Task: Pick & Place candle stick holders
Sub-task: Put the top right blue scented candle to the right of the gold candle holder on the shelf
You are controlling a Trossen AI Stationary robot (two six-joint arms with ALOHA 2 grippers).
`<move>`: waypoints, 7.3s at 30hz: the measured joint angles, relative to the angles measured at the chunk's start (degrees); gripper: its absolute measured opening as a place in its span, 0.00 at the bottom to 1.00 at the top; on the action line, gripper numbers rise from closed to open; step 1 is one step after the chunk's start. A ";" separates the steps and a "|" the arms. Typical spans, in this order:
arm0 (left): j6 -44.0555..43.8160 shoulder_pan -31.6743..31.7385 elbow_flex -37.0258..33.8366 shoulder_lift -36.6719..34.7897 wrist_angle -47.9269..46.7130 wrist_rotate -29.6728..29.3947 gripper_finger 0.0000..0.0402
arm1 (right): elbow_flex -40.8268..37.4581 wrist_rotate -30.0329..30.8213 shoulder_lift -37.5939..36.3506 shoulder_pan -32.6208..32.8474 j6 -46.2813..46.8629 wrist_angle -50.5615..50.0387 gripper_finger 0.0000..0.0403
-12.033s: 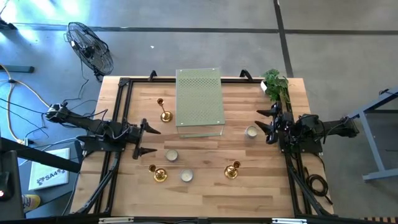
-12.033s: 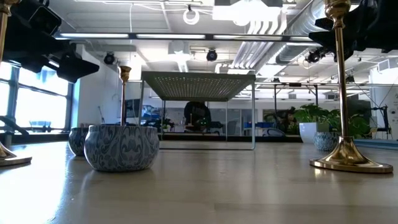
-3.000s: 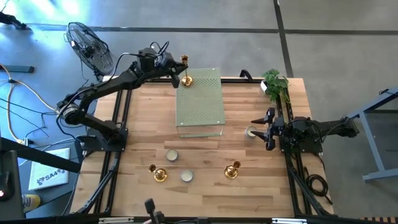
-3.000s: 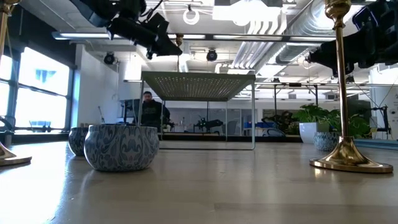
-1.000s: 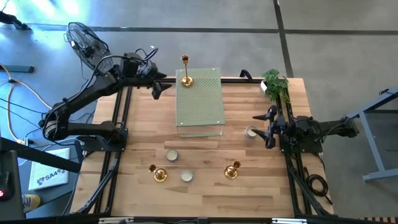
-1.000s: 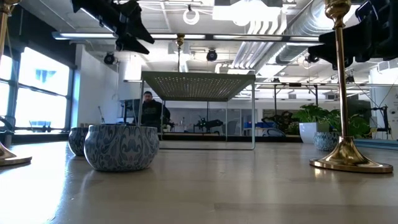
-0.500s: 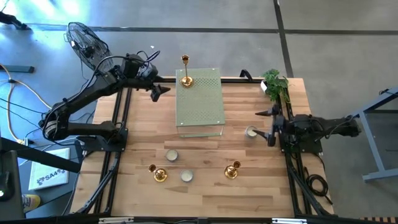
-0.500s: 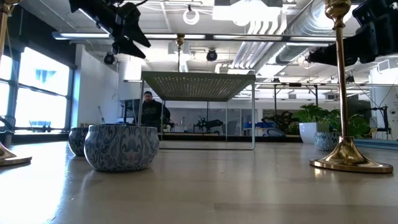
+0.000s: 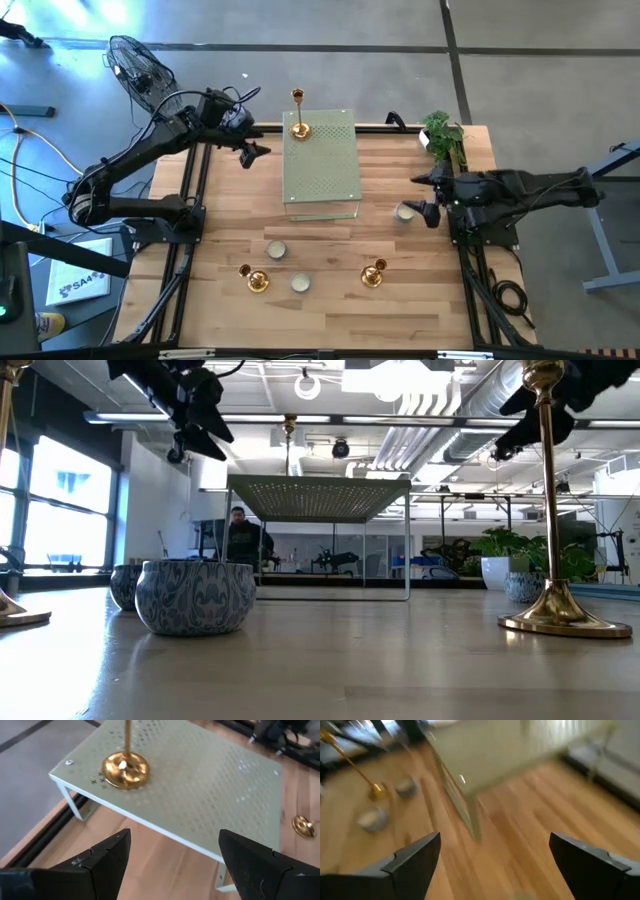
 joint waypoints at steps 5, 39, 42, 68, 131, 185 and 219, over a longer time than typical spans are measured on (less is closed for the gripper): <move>1.88 0.00 0.00 -0.29 -1.79 3.23 0.74 | 11.95 -2.62 10.04 -0.67 14.45 -20.43 0.92; 7.88 -0.02 0.00 -8.39 -2.48 19.15 0.74 | 21.43 -22.43 35.54 -22.96 20.57 -32.42 0.92; 7.90 -0.02 0.00 -8.39 -2.48 19.45 0.74 | 21.43 -22.54 37.90 -24.36 20.15 -32.48 0.92; 8.95 -0.02 0.00 -8.39 -3.03 24.41 0.74 | 16.59 -23.66 47.68 -20.31 15.40 -28.71 0.92; 8.91 -0.02 0.00 -8.31 -2.09 23.80 0.74 | -2.04 -27.22 42.00 -22.32 17.02 -3.76 0.92; 9.14 -0.01 0.00 -8.31 -2.04 23.72 0.74 | 8.59 -23.37 45.60 -18.49 12.74 -17.89 0.71; 9.37 0.00 -0.01 -8.31 -2.08 21.88 0.74 | 67.32 -17.78 59.52 -31.48 -6.34 -28.40 0.71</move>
